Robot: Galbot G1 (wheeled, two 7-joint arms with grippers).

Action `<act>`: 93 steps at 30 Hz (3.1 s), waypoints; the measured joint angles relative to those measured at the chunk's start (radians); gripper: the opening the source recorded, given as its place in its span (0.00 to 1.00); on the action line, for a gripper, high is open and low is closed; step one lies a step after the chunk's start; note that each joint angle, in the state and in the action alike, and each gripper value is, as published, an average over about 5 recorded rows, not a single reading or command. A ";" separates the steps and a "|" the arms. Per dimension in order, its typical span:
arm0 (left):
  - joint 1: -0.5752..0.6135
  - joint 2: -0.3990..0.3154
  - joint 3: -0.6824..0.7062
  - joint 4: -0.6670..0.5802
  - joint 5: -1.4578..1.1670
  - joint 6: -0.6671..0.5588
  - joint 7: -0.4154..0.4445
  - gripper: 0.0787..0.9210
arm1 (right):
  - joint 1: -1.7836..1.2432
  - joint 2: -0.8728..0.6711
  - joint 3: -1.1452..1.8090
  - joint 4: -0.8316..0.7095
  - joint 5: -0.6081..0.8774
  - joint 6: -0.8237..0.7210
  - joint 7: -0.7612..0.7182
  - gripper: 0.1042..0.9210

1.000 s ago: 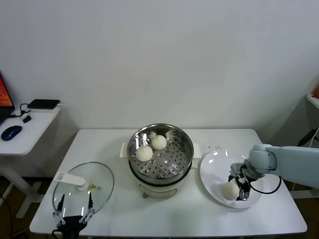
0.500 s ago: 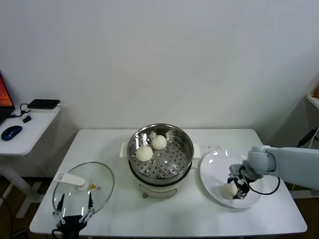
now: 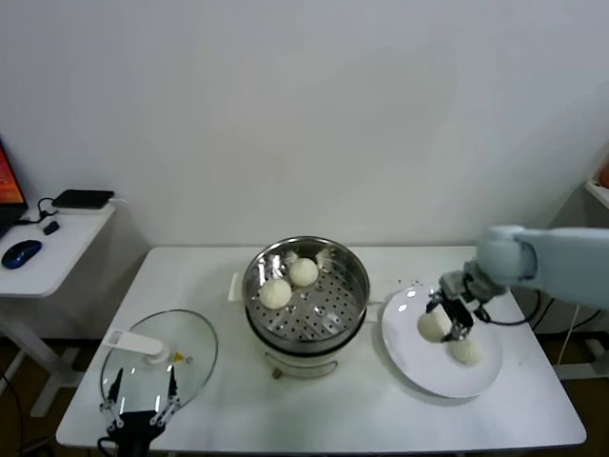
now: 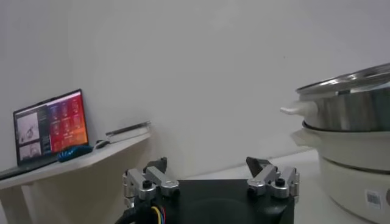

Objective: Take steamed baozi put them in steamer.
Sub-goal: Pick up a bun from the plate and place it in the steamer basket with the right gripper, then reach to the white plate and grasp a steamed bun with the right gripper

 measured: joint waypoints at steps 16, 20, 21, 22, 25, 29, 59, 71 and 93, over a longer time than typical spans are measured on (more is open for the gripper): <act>-0.007 -0.003 -0.005 0.001 -0.005 -0.003 -0.001 0.88 | 0.150 0.303 0.161 0.021 -0.034 0.273 -0.058 0.68; -0.008 -0.005 -0.006 0.001 -0.008 -0.003 -0.002 0.88 | 0.115 0.378 0.195 0.031 -0.082 0.299 -0.048 0.68; -0.008 -0.006 -0.006 0.000 -0.008 -0.003 -0.002 0.88 | 0.103 0.393 0.201 0.033 -0.094 0.303 -0.045 0.68; -0.007 -0.007 -0.006 -0.001 -0.009 -0.004 -0.002 0.88 | 0.090 0.408 0.205 0.033 -0.107 0.307 -0.043 0.68; -0.006 -0.009 -0.009 -0.003 -0.012 -0.005 -0.003 0.88 | 0.046 0.447 0.216 0.028 -0.147 0.315 -0.035 0.68; -0.005 -0.010 -0.011 -0.003 -0.014 -0.008 -0.005 0.88 | -0.012 0.489 0.225 0.002 -0.197 0.325 -0.025 0.68; -0.006 -0.010 -0.010 0.006 -0.013 -0.013 -0.005 0.88 | -0.214 0.619 0.243 -0.220 -0.270 0.380 -0.012 0.88; 0.003 -0.006 -0.007 -0.007 -0.012 -0.012 -0.004 0.88 | -0.001 0.506 0.081 -0.274 0.026 0.323 -0.160 0.88; -0.012 -0.009 -0.002 0.027 0.001 -0.007 -0.003 0.88 | -0.002 0.078 -0.136 -0.210 0.065 0.043 -0.115 0.88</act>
